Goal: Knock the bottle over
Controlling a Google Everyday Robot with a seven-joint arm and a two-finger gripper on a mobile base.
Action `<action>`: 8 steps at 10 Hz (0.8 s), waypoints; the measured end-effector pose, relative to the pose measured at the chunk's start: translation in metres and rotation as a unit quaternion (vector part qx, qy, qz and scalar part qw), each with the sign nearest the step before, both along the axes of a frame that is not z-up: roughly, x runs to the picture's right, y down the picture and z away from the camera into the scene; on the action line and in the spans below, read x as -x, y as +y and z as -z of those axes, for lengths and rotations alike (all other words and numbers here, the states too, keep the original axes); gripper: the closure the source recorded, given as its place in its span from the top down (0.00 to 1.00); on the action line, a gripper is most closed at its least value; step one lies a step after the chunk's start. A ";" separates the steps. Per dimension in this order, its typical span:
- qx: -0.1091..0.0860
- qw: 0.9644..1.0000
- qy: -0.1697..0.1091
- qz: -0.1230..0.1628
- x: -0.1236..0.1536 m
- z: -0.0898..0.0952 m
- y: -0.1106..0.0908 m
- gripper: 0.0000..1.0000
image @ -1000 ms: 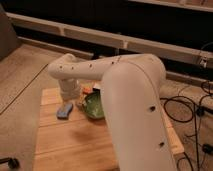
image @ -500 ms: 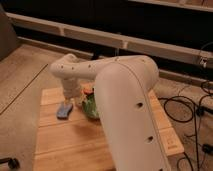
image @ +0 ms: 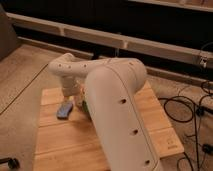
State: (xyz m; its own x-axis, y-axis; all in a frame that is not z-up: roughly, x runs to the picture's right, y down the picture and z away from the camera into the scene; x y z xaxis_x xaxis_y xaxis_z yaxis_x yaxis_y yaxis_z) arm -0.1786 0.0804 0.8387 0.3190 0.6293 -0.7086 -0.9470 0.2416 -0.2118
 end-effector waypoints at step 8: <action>-0.121 0.991 0.036 0.044 -0.039 -0.021 -0.085 0.65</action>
